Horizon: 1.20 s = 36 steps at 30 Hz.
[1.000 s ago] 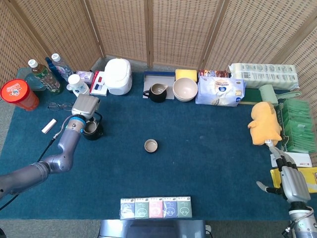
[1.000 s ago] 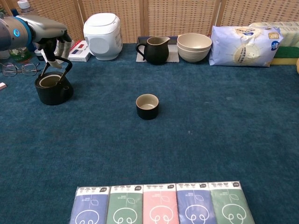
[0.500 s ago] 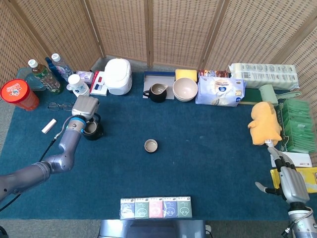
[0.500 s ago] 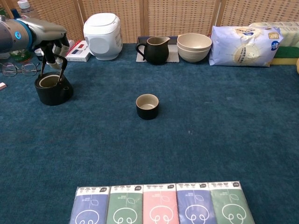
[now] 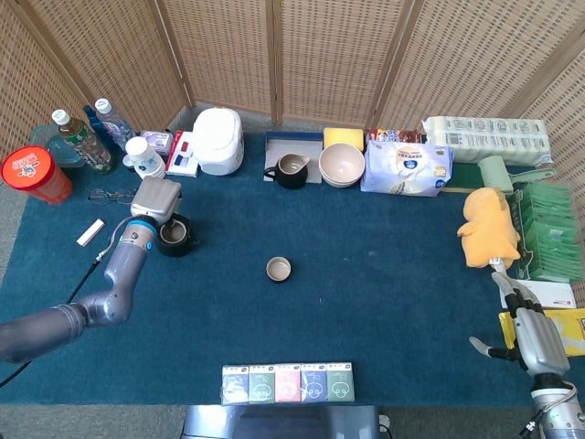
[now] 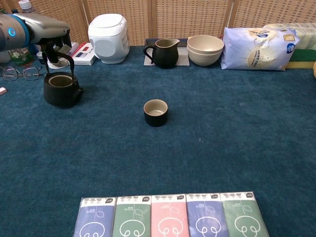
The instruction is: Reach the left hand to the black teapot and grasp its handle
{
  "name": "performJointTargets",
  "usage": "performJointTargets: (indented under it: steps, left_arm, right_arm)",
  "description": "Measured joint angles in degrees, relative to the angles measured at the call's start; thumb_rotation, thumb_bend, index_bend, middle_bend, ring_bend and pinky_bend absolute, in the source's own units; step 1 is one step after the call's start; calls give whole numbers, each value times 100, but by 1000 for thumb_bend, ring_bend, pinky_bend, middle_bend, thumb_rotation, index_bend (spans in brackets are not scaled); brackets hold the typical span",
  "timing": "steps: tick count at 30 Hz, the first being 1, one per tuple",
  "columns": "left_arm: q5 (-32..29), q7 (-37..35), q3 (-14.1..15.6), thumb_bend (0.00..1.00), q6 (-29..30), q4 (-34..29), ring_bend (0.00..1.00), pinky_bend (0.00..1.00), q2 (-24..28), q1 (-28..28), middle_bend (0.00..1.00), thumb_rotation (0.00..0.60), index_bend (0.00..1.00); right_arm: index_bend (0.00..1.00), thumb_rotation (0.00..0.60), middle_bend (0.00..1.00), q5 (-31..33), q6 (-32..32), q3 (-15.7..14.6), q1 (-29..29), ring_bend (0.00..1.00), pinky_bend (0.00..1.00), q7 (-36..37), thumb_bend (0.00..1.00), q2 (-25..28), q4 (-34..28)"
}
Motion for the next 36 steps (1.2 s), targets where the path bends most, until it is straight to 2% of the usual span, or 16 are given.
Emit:
performJointTargets:
  steps: [7, 11, 16, 23, 36]
  left_arm:
    - [1254, -494, -23, 324, 456, -1138, 746, 871, 687, 222, 817, 600, 780]
    - [1593, -643, -47, 323, 675, -1647, 746, 872, 1005, 327, 817, 600, 780]
    - [1639, -596, -87, 322, 812, -2029, 746, 871, 1111, 360, 817, 600, 780]
    - [1590, -421, -118, 322, 918, -2309, 746, 872, 994, 315, 817, 600, 780]
    - [1328, -95, -226, 320, 1069, -2470, 746, 872, 731, 135, 817, 600, 780]
  right_arm:
    - [0, 600, 0, -56, 4, -28, -1, 0, 0, 11, 0, 11, -31]
    - [0, 600, 0, -53, -12, -30, 5, 0, 0, 45, 0, 20, -30]
    - [0, 600, 0, -58, -14, -29, 6, 0, 0, 87, 0, 36, -29]
    - [0, 600, 0, -70, -20, -31, 10, 0, 0, 140, 0, 57, -29]
    - [0, 600, 0, -105, -11, -47, 3, 0, 0, 195, 0, 94, -48]
